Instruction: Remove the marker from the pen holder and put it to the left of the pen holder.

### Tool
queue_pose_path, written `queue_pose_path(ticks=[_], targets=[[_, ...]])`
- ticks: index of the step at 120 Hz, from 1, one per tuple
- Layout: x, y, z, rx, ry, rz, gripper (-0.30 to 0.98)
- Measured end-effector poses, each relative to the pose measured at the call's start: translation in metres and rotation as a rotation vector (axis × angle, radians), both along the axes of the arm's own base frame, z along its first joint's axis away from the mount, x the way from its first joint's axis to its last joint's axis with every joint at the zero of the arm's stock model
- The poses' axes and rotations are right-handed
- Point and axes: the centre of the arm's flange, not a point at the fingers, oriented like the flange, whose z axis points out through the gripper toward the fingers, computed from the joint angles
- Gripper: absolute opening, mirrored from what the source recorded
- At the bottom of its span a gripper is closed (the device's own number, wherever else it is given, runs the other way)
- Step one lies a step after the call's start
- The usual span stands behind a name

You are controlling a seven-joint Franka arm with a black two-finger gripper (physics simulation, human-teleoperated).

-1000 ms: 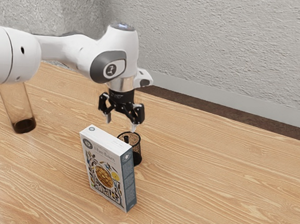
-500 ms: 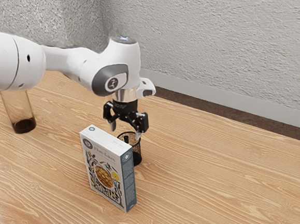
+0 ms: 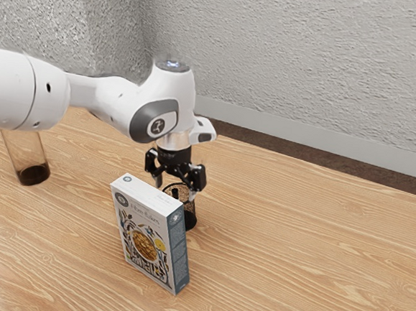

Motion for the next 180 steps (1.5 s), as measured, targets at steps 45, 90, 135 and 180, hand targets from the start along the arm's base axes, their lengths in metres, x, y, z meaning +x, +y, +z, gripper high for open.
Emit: queue_pose_path(ticks=[45, 90, 135, 180], targets=[[-0.001, 0.008, -0.005, 0.000, -0.011, -0.010, 0.68], [0.000, 0.009, -0.002, -0.003, -0.018, -0.027, 0.20], [-0.001, 0.009, 0.000, -0.002, -0.019, -0.038, 0.00], [-0.010, 0.035, 0.097, 0.007, -0.176, -0.027, -0.03]])
